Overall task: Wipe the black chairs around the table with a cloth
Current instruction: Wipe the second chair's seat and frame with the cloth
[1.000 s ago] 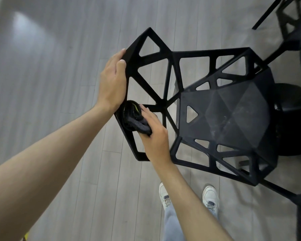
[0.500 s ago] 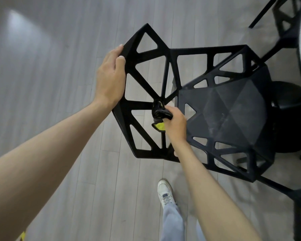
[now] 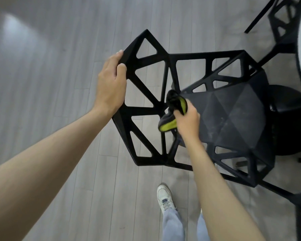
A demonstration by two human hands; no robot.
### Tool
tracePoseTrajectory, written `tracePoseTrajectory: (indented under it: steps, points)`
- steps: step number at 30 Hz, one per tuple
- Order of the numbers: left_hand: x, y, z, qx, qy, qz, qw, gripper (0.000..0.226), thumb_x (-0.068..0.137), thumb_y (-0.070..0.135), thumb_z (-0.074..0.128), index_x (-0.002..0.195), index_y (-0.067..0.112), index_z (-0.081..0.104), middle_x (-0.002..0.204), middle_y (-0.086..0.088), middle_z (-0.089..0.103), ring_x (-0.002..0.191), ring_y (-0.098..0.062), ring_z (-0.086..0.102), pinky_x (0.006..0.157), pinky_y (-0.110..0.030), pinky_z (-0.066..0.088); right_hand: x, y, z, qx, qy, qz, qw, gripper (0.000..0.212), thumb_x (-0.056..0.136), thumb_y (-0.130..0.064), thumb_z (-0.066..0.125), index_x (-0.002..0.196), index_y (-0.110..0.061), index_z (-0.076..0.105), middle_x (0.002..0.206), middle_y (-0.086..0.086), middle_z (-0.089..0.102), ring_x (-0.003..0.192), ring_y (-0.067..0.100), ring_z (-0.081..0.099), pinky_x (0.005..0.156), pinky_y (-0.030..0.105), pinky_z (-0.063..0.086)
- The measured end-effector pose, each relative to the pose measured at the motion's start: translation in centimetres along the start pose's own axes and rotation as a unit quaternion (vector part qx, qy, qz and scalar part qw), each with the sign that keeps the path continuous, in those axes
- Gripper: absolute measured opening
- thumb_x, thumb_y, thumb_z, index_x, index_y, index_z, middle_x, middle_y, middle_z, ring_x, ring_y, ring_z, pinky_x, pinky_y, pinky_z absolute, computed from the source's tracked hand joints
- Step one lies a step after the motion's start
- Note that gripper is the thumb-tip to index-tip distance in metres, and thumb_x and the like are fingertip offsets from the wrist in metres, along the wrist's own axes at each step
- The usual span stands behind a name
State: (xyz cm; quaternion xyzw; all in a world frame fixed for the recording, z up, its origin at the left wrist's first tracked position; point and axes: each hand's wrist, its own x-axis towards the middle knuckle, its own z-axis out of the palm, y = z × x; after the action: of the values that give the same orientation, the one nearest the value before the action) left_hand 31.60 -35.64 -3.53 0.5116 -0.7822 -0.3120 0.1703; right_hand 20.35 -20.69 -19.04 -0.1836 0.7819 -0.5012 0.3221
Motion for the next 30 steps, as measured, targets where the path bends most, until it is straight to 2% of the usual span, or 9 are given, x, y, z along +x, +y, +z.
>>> tracePoseTrajectory:
  steps: [3, 4, 8, 13, 18, 22, 25, 27, 30]
  points:
    - [0.1, -0.1, 0.0, -0.001, 0.0, -0.002, 1.0, 0.05, 0.108, 0.024, 0.033, 0.156, 0.022, 0.044, 0.158, 0.011, 0.046, 0.144, 0.001, 0.037, 0.1, 0.007, 0.023, 3.2, -0.2, 1.1, -0.128, -0.026, -0.056, 0.99, 0.034, 0.094, -0.004, 0.06, 0.117, -0.028, 0.068, 0.105, -0.009, 0.071, 0.106, 0.019, 0.065, 0.111, 0.058, 0.042]
    - [0.1, -0.1, 0.0, 0.0, 0.001, -0.002, 1.0, 0.05, 0.108, 0.025, 0.033, 0.156, 0.023, 0.044, 0.158, 0.011, 0.046, 0.144, 0.001, 0.037, 0.101, 0.006, 0.023, 3.2, 0.4, 1.7, -0.145, -0.057, -0.055, 0.986, 0.036, 0.093, -0.003, 0.06, 0.117, -0.027, 0.068, 0.108, -0.008, 0.072, 0.108, 0.021, 0.065, 0.111, 0.059, 0.042]
    - [0.1, -0.1, -0.1, -0.003, 0.002, 0.0, 1.0, 0.05, 0.108, 0.025, 0.033, 0.157, 0.023, 0.044, 0.158, 0.012, 0.046, 0.145, 0.001, 0.037, 0.105, 0.001, 0.023, -0.9, 3.7, 3.1, -0.056, -0.103, -0.041, 0.992, 0.035, 0.094, 0.003, 0.061, 0.113, -0.026, 0.067, 0.103, -0.012, 0.068, 0.1, 0.012, 0.064, 0.092, 0.046, 0.058]
    - [0.1, -0.1, 0.0, -0.008, 0.001, 0.002, 1.0, 0.049, 0.108, 0.025, 0.035, 0.156, 0.022, 0.045, 0.157, 0.011, 0.047, 0.144, 0.0, 0.038, 0.105, 0.002, 0.023, -8.3, 6.5, -1.0, -0.029, -0.15, -0.051, 0.987, 0.053, 0.086, 0.017, 0.062, 0.12, -0.023, 0.07, 0.11, -0.012, 0.069, 0.106, -0.001, 0.064, 0.094, 0.02, 0.053]
    - [0.1, 0.0, -0.1, 0.01, -0.001, 0.014, 1.0, 0.049, 0.108, 0.024, 0.036, 0.157, 0.02, 0.043, 0.157, 0.01, 0.046, 0.139, 0.006, 0.036, 0.102, 0.006, 0.022, -6.1, 4.9, 1.4, -0.03, -0.083, -0.079, 0.993, 0.046, 0.088, 0.01, 0.065, 0.123, -0.019, 0.072, 0.116, -0.009, 0.071, 0.11, 0.004, 0.065, 0.1, 0.027, 0.054]
    - [0.0, 0.0, 0.0, 0.019, 0.002, 0.017, 1.0, 0.049, 0.108, 0.024, 0.036, 0.157, 0.02, 0.043, 0.157, 0.01, 0.046, 0.137, 0.008, 0.035, 0.1, 0.007, 0.021, -2.0, 3.5, 4.8, 0.022, -0.017, -0.008, 1.0, 0.049, 0.087, 0.009, 0.06, 0.112, -0.03, 0.073, 0.109, -0.015, 0.068, 0.102, 0.008, 0.067, 0.087, 0.042, 0.062]
    - [0.0, 0.1, 0.0, 0.023, -0.001, 0.012, 1.0, 0.05, 0.107, 0.025, 0.036, 0.157, 0.022, 0.043, 0.157, 0.011, 0.045, 0.142, 0.003, 0.036, 0.102, 0.004, 0.022, -4.2, 4.0, 3.7, 0.008, -0.037, -0.035, 0.999, 0.039, 0.088, 0.005, 0.069, 0.115, -0.023, 0.074, 0.109, -0.01, 0.069, 0.103, 0.004, 0.065, 0.093, 0.031, 0.058]
    - [0.0, 0.2, 0.0, 0.024, -0.001, 0.01, 1.0, 0.05, 0.107, 0.025, 0.036, 0.157, 0.022, 0.043, 0.157, 0.012, 0.045, 0.142, 0.003, 0.036, 0.1, 0.007, 0.022, -6.0, 5.1, 1.4, -0.004, -0.083, -0.021, 0.996, 0.028, 0.089, -0.003, 0.073, 0.108, -0.023, 0.074, 0.1, -0.011, 0.07, 0.096, -0.001, 0.064, 0.085, 0.023, 0.055]
    - [0.0, 0.3, -0.1, 0.021, 0.0, 0.009, 1.0, 0.049, 0.108, 0.023, 0.037, 0.156, 0.022, 0.043, 0.156, 0.012, 0.046, 0.136, 0.007, 0.037, 0.096, 0.009, 0.021, -5.9, 5.6, -1.3, -0.015, -0.105, 0.027, 0.994, 0.026, 0.087, -0.006, 0.073, 0.105, -0.024, 0.074, 0.095, -0.011, 0.072, 0.09, 0.0, 0.066, 0.079, 0.027, 0.057]
